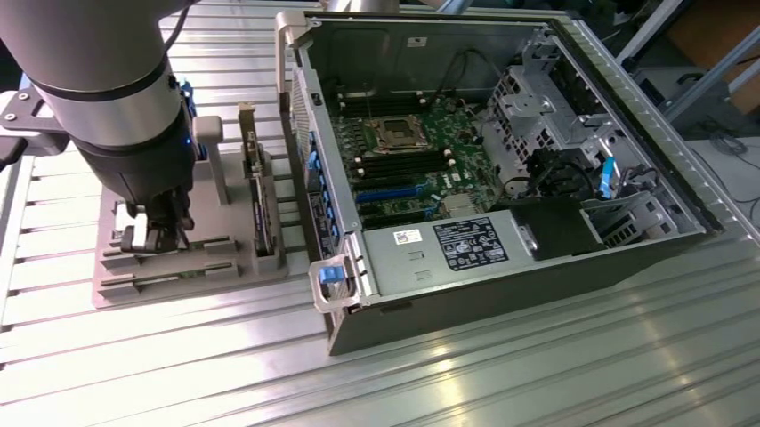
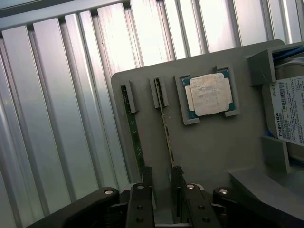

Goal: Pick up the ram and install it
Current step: 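Pick up the ram and move it above insertion slot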

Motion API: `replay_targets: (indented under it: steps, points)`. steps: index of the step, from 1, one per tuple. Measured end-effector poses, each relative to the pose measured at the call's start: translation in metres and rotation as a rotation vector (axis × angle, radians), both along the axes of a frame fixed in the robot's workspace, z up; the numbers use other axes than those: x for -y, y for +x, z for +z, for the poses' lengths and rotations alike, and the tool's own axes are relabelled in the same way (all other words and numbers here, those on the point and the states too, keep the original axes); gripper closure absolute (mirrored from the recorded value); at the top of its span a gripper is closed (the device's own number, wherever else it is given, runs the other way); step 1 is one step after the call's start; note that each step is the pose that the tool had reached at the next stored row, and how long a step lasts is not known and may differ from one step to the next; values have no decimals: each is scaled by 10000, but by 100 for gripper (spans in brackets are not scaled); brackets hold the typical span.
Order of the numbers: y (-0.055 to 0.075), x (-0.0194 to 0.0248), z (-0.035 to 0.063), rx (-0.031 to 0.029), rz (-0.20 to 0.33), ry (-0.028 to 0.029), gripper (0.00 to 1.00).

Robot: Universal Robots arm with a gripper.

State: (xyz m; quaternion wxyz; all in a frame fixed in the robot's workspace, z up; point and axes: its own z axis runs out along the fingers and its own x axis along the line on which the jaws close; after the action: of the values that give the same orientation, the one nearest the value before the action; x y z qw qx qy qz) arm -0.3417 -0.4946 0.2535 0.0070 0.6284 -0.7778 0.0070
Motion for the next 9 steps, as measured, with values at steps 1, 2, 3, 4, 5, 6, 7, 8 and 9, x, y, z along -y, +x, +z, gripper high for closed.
replay_targets:
  steps: [1, 2, 3, 4, 5, 6, 7, 8, 9]
  points:
    - [0, 0, -4, 0, 0, 0, 70]
    - [0, 0, -6, 0, 1, 0, 70]
    - [0, 0, -9, 0, 0, -1, 70]
    - [0, 0, -11, 0, 1, -1, 70]
    - [0, 0, -14, -1, 0, 0, 70]
    - [0, 0, -15, -1, 0, -1, 70]
    - [0, 0, -18, 0, 0, 0, 70]
    - [0, 0, -21, 0, 0, 0, 70]
    - [0, 0, -23, 0, 0, -1, 70]
